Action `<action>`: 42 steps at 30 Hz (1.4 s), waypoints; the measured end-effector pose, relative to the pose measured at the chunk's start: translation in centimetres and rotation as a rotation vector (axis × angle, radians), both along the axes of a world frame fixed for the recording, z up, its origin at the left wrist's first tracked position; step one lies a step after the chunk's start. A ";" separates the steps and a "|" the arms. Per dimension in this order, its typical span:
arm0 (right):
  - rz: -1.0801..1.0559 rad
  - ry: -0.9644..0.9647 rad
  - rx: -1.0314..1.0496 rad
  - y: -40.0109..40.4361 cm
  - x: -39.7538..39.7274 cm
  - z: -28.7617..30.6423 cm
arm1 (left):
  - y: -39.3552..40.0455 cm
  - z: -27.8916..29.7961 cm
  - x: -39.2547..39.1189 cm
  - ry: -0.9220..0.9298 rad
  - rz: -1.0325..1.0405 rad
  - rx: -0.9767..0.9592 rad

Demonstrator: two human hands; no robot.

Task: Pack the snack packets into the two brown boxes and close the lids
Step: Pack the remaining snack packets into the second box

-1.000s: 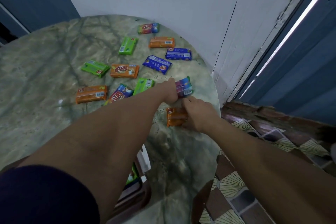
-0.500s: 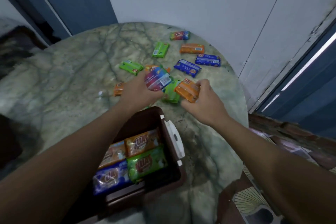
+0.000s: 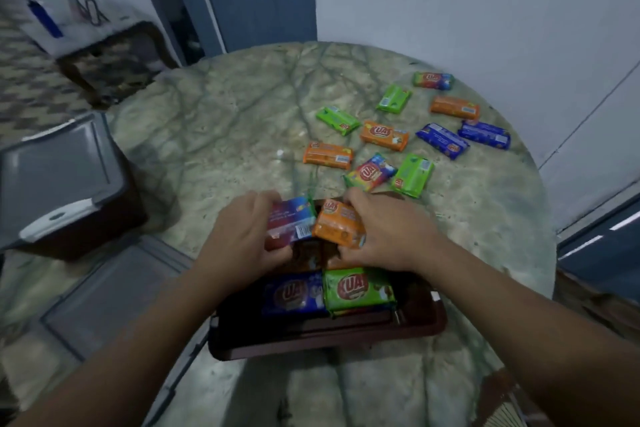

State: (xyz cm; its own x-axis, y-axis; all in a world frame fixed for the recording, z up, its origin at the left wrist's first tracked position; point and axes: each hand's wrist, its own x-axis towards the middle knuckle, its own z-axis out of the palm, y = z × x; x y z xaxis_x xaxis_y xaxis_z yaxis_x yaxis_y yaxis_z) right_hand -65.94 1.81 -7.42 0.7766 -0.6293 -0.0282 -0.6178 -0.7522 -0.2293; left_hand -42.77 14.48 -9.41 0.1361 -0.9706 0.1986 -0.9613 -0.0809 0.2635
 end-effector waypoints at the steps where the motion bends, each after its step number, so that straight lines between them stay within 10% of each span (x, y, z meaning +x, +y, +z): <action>1: 0.036 0.058 0.014 0.0 0.1 -0.3 | 0.5 -0.5 0.2 -0.020 -0.008 -0.003; 30: 0.150 0.211 -0.117 -0.3 -0.1 -3.0 | 0.3 -2.7 0.8 -0.246 -0.102 0.195; 42: 0.030 -0.059 0.054 -0.5 -0.7 -3.2 | 0.3 -1.9 0.2 -0.286 -0.206 0.245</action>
